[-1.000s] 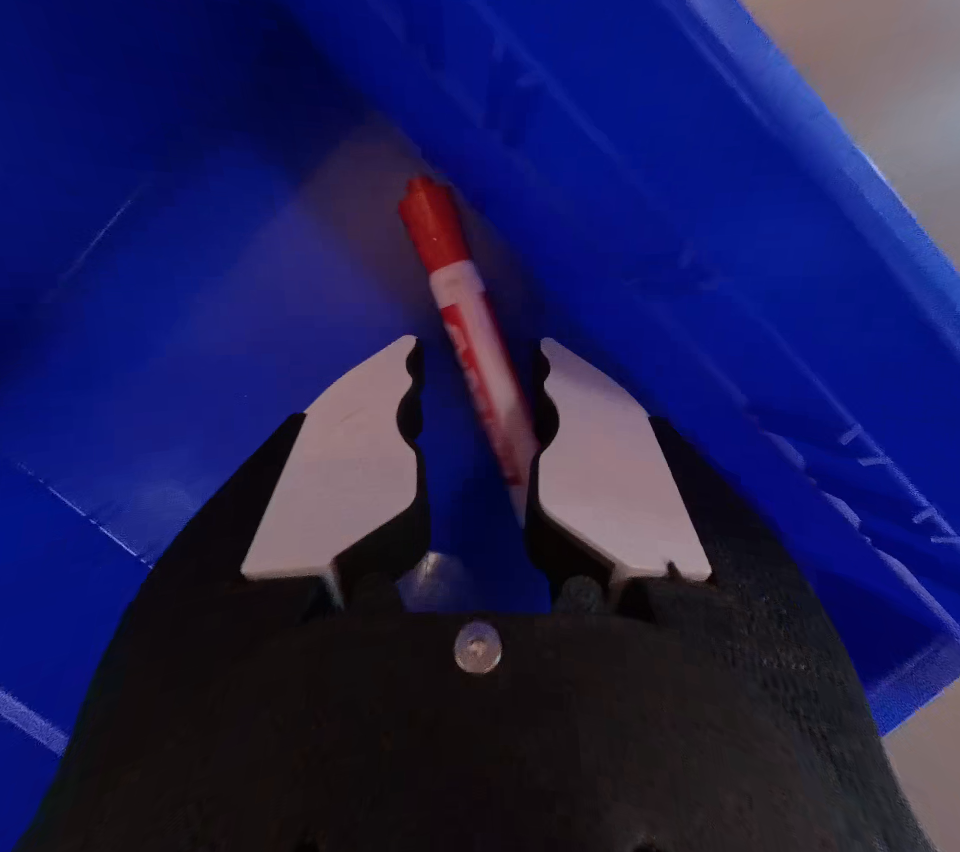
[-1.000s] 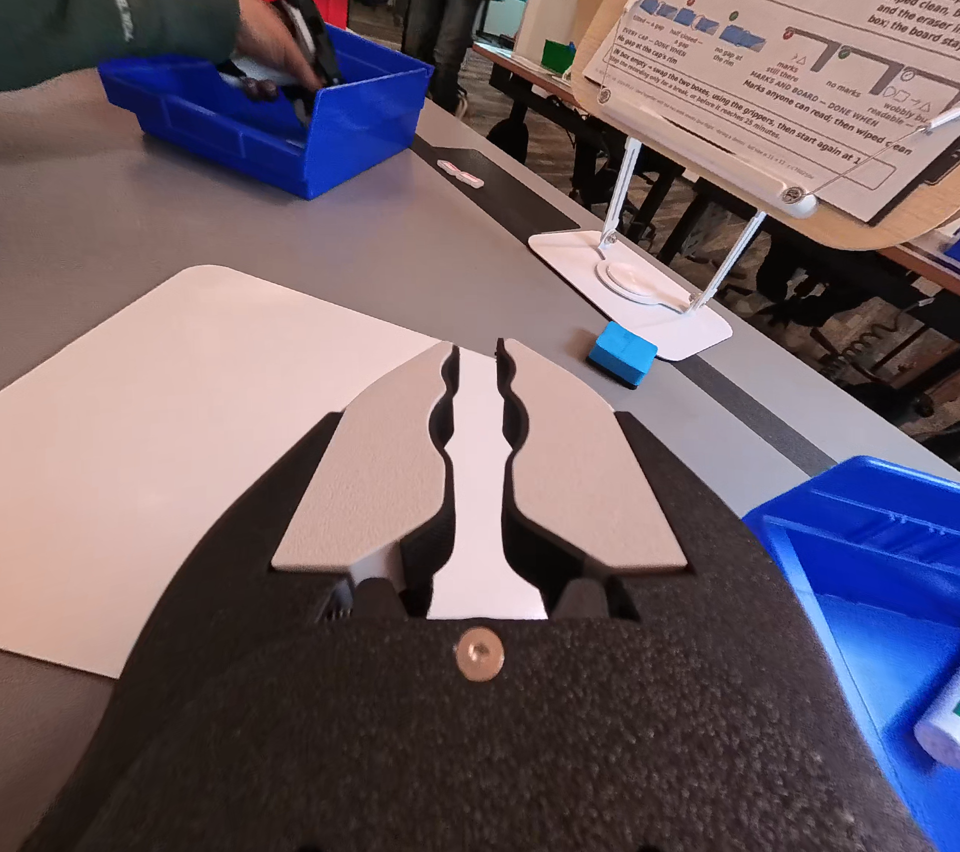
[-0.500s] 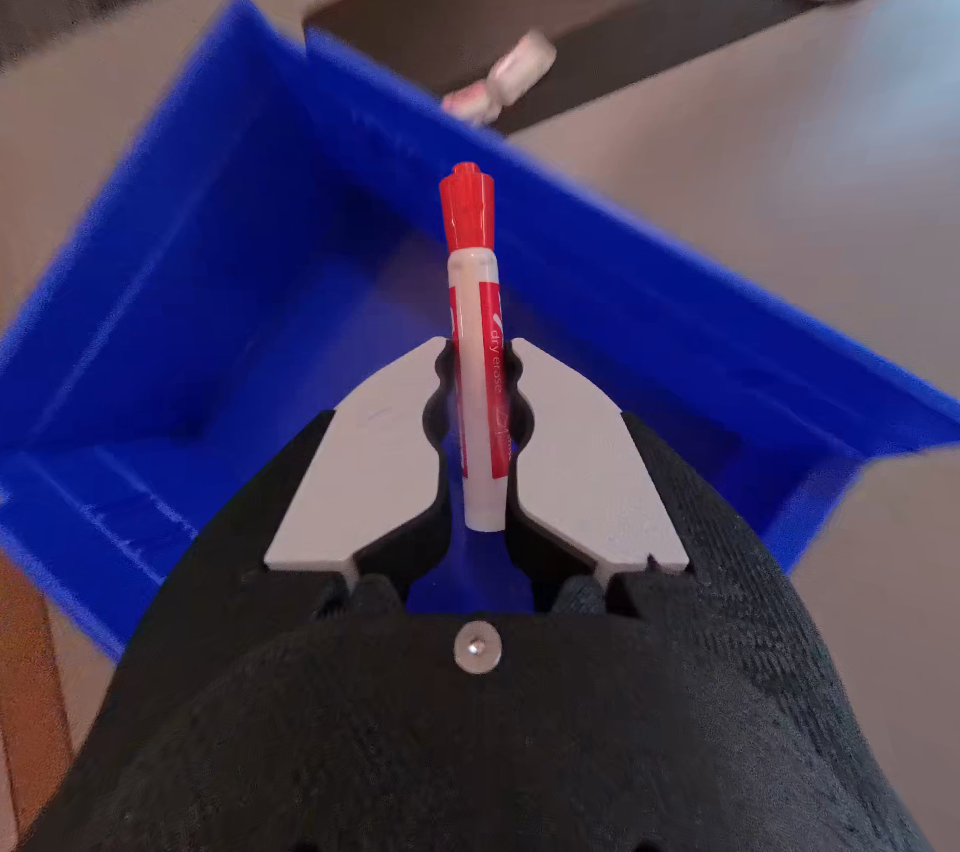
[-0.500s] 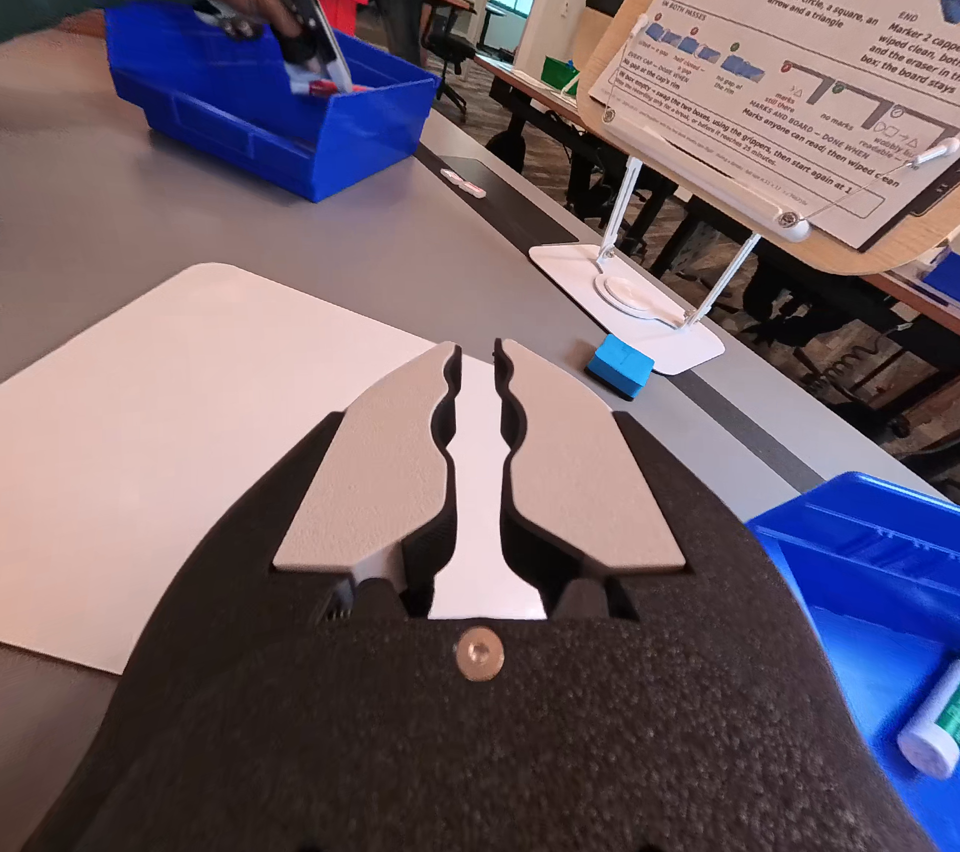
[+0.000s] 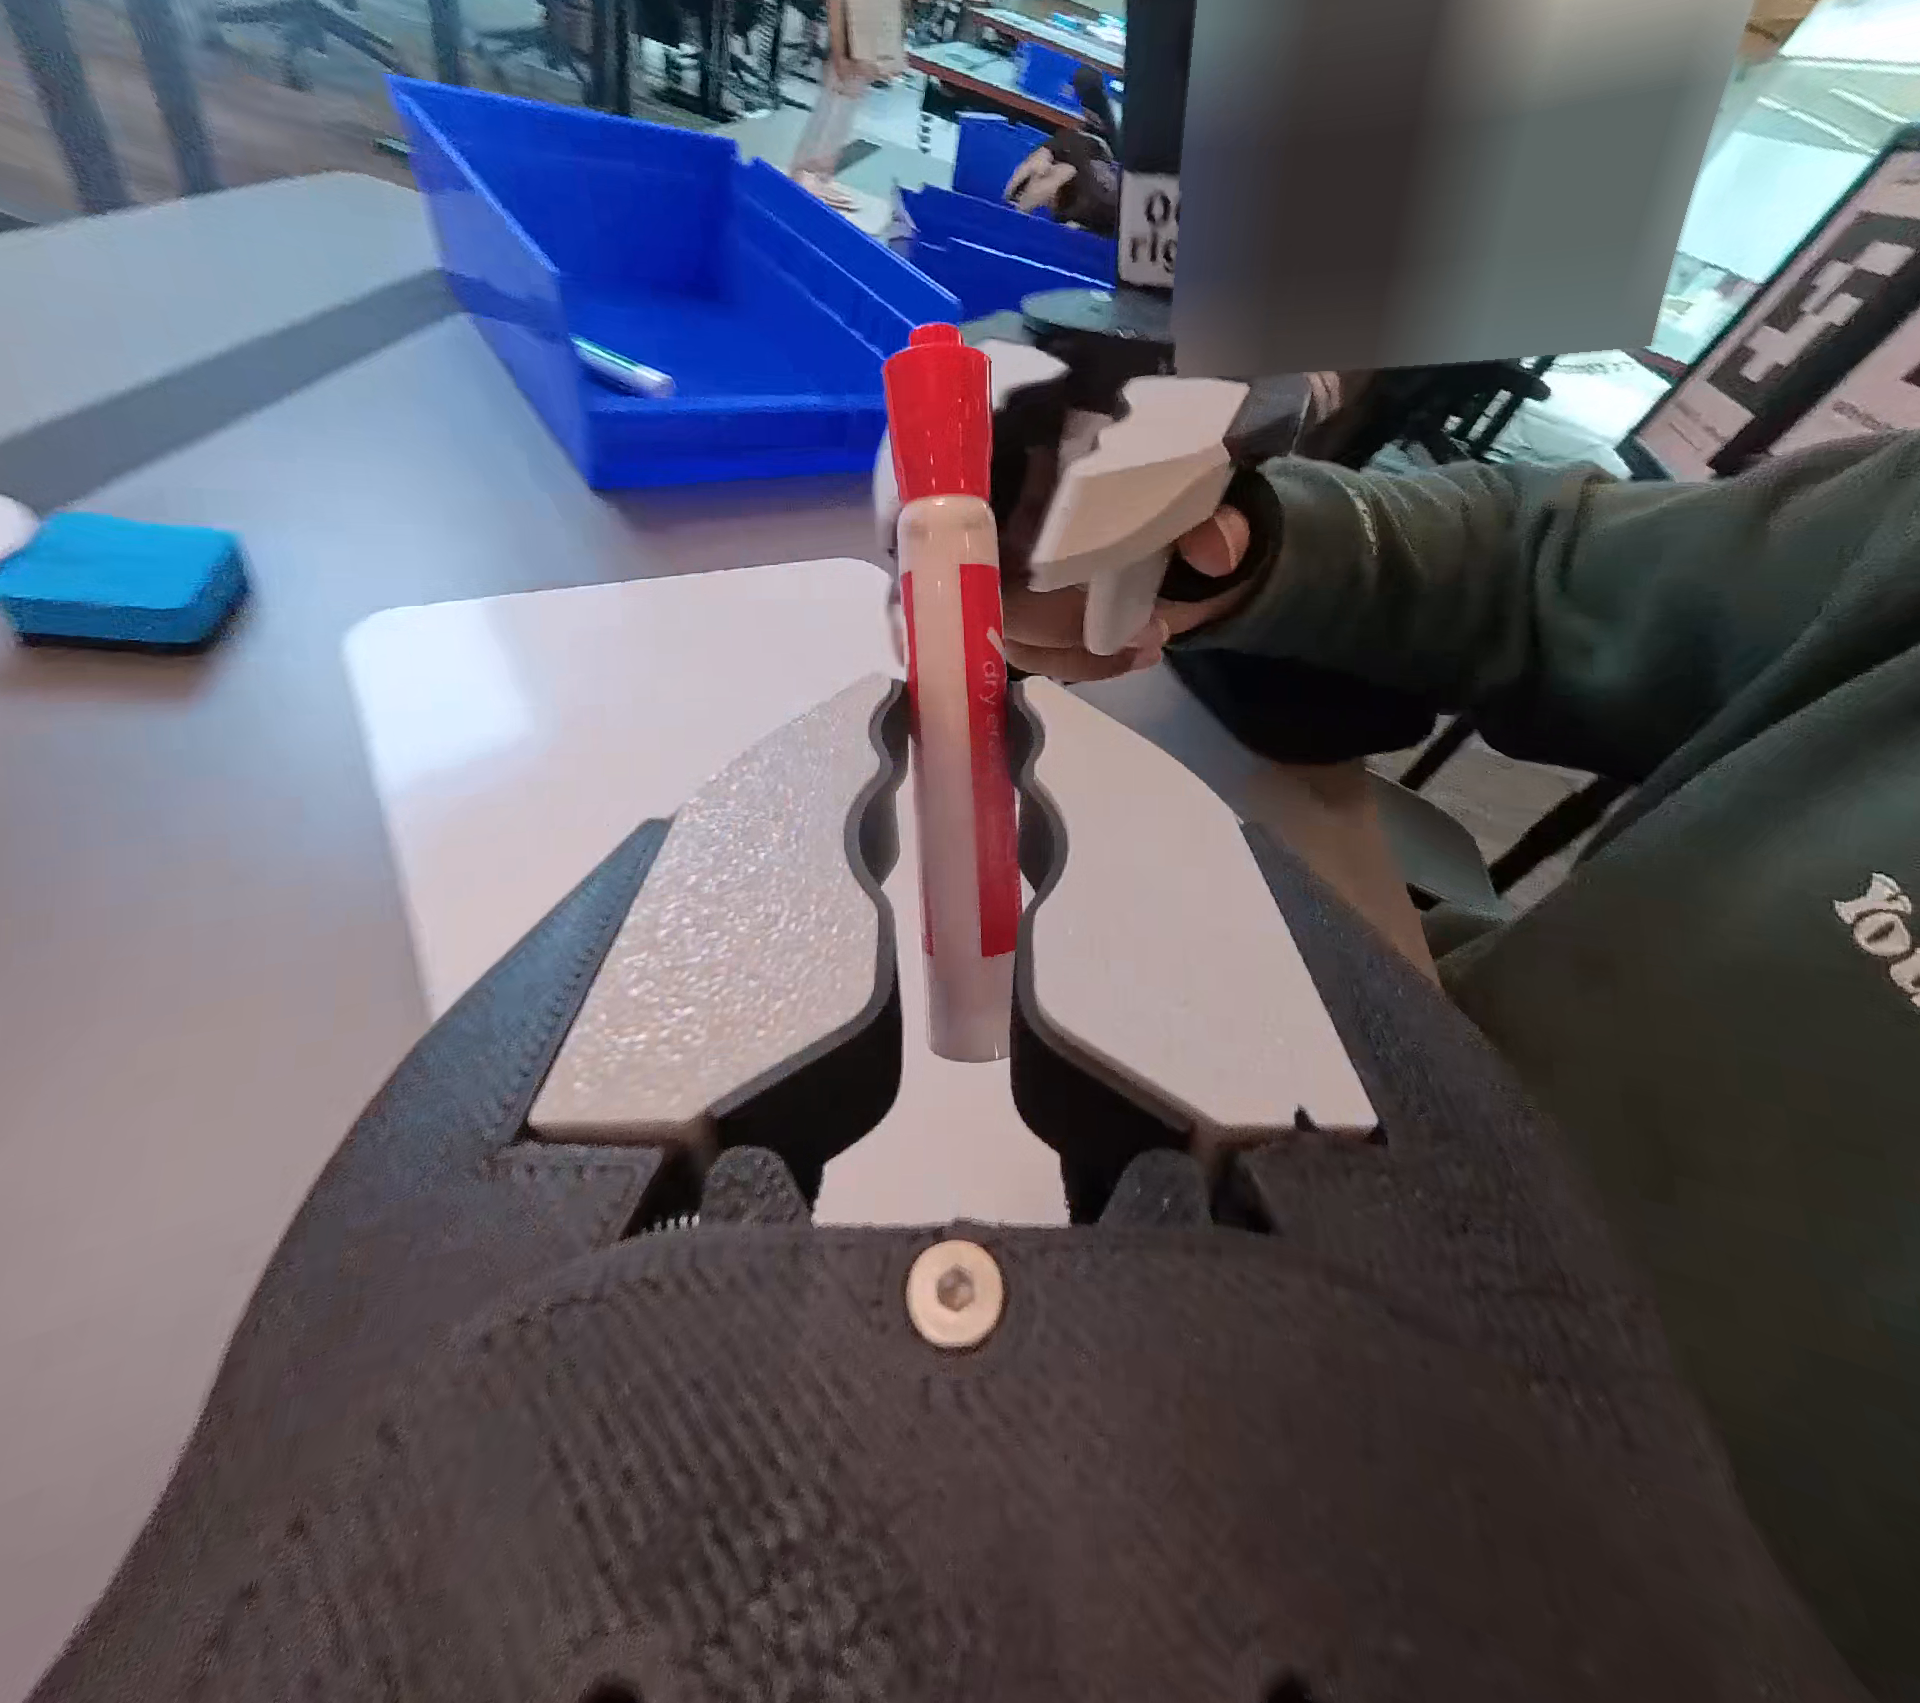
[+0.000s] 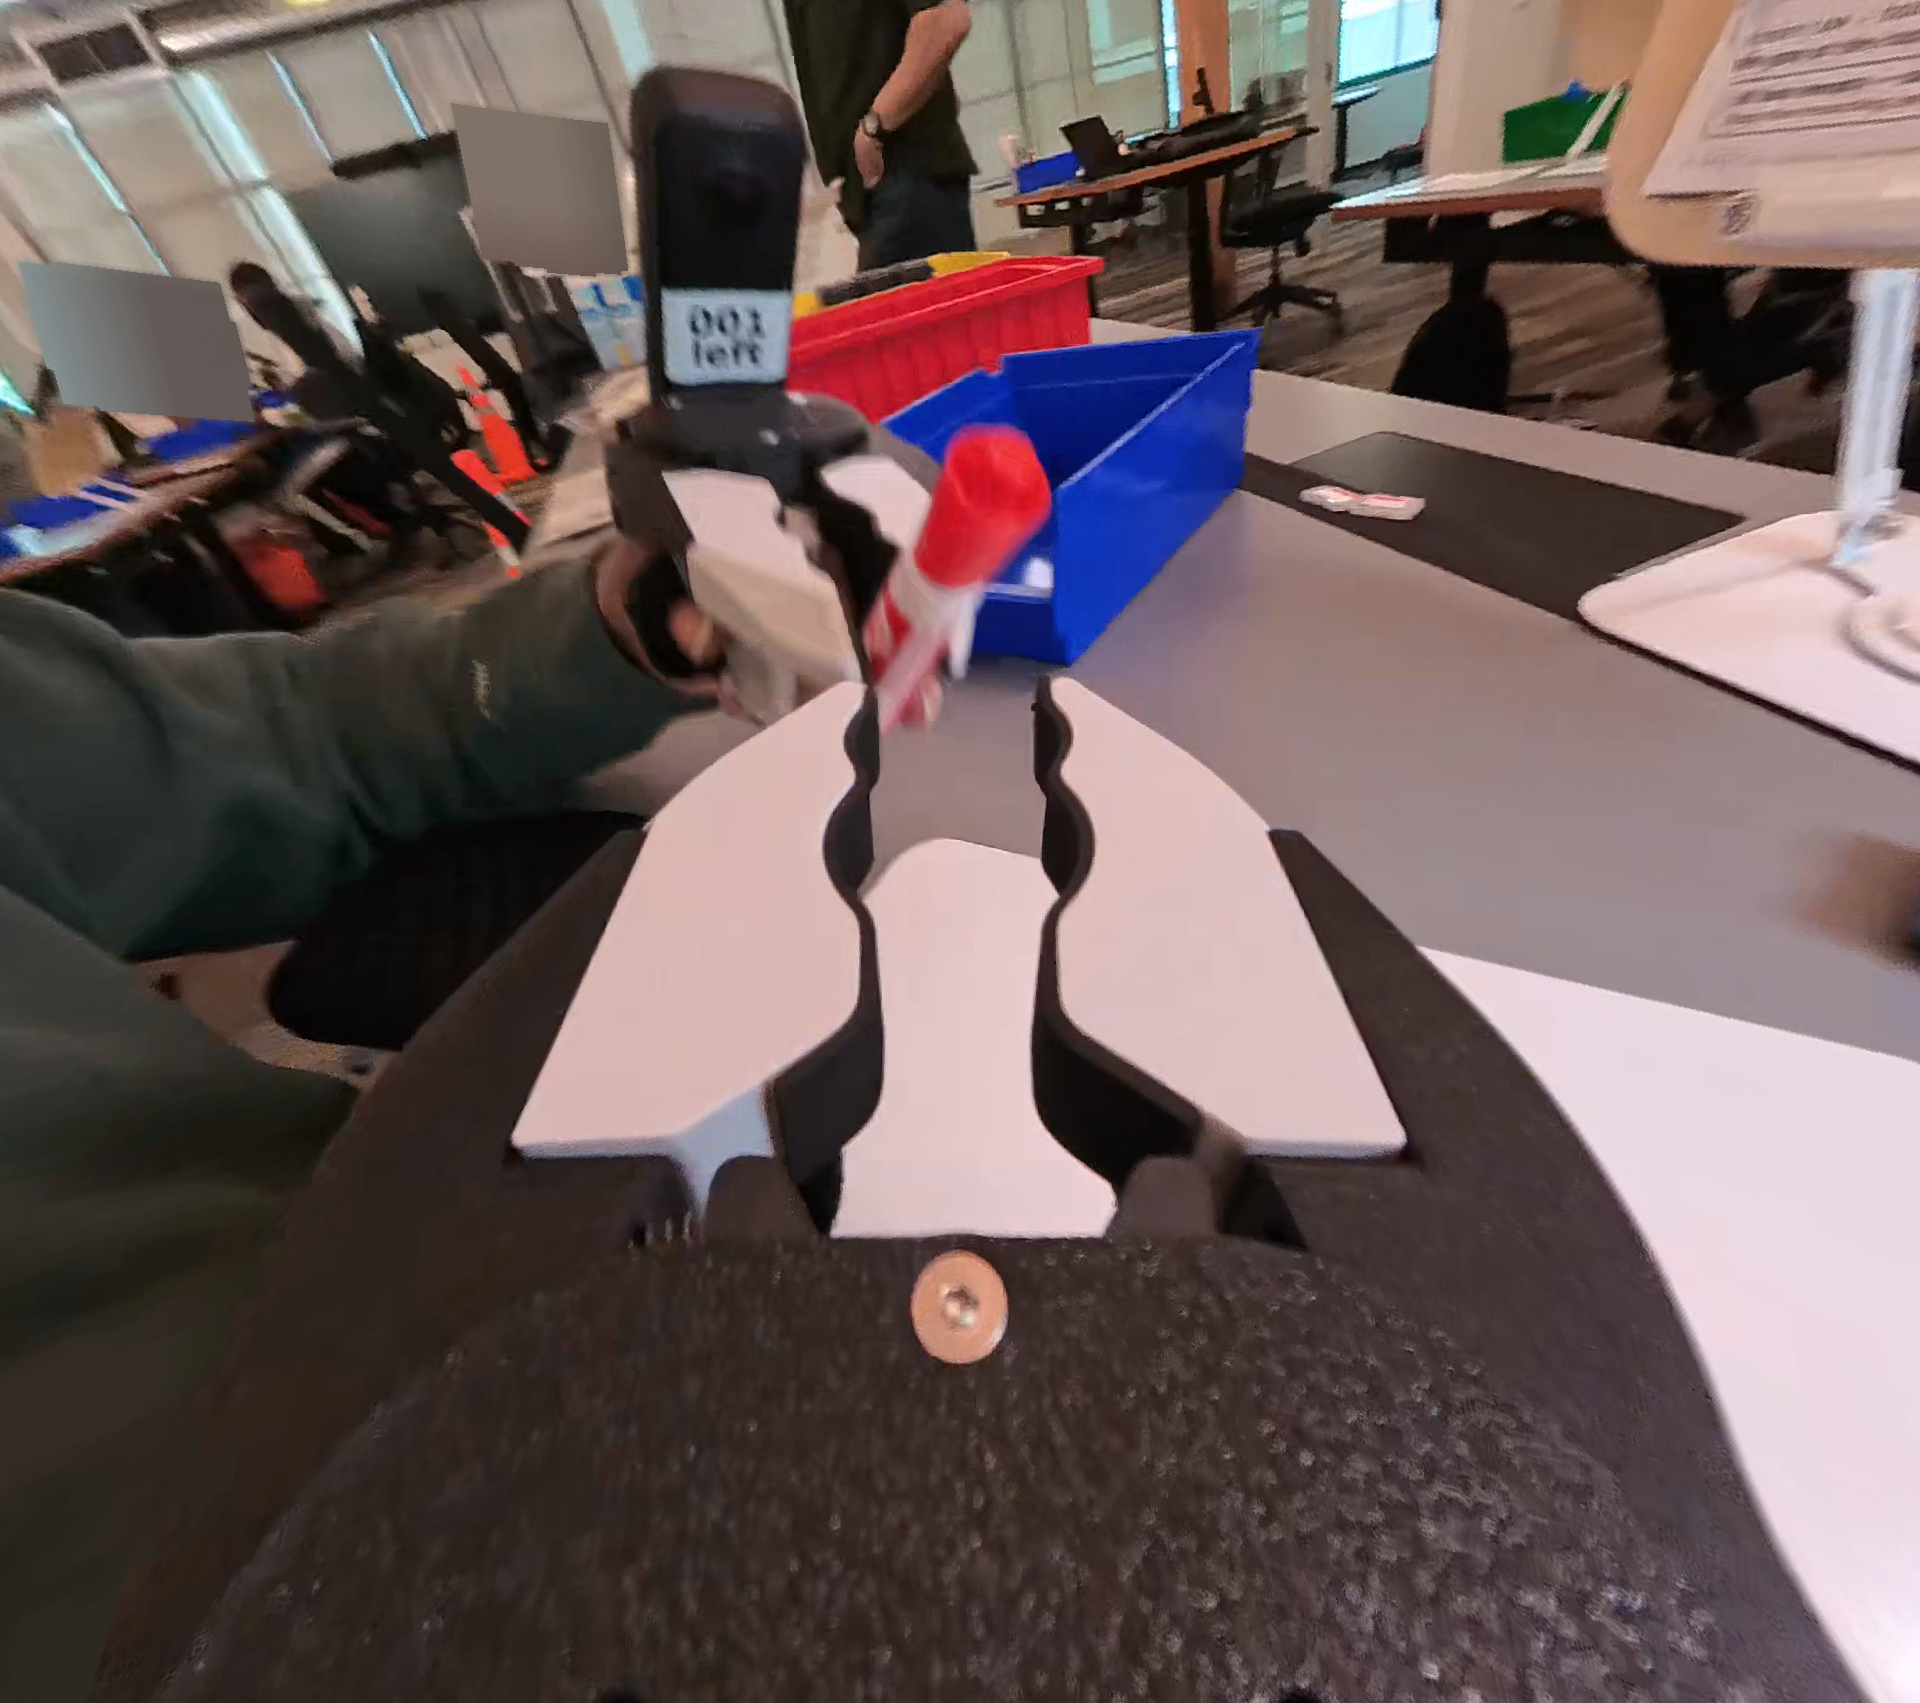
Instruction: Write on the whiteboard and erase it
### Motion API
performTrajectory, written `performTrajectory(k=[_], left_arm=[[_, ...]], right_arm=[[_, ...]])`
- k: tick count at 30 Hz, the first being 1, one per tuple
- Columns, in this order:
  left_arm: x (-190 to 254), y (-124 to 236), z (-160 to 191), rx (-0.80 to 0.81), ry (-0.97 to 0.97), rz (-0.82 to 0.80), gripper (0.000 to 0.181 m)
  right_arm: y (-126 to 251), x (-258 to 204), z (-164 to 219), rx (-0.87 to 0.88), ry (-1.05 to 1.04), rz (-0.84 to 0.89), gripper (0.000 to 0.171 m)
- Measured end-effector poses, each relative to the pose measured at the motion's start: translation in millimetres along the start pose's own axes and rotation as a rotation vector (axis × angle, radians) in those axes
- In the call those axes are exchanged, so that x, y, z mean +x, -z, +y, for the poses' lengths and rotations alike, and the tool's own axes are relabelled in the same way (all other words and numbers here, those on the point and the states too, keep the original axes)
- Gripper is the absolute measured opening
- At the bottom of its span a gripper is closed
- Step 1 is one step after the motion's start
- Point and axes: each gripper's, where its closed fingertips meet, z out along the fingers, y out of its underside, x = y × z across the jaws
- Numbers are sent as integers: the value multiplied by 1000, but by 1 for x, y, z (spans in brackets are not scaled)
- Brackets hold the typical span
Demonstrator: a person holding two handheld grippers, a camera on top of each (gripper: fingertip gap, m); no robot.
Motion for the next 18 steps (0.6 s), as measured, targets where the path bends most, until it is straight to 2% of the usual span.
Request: performTrajectory(k=[2,4,6,8,11,14,18], left_arm=[[8,-15,17,-51,-3,33,18],[12,-24,32,-89,-26,42,19],[15,-26,35,-61,6,63,19],[11,-19,31,1,75,84,19],[0,1,11,176,203,106,18],[-8,15,-5,320,309,116,18],[2,16,-16,430,432,206,18]], right_arm=[[-10,-7,4,-48,38,-5,23],[-21,-18,19,-150,173,-7,21],[-25,-22,26,-193,337,34,25],[-19,-22,15,-127,392,50,29],[-4,-13,4,-70,459,73,43],[3,-7,13,-91,584,125,52],[-12,-15,30,-106,762,194,51]])
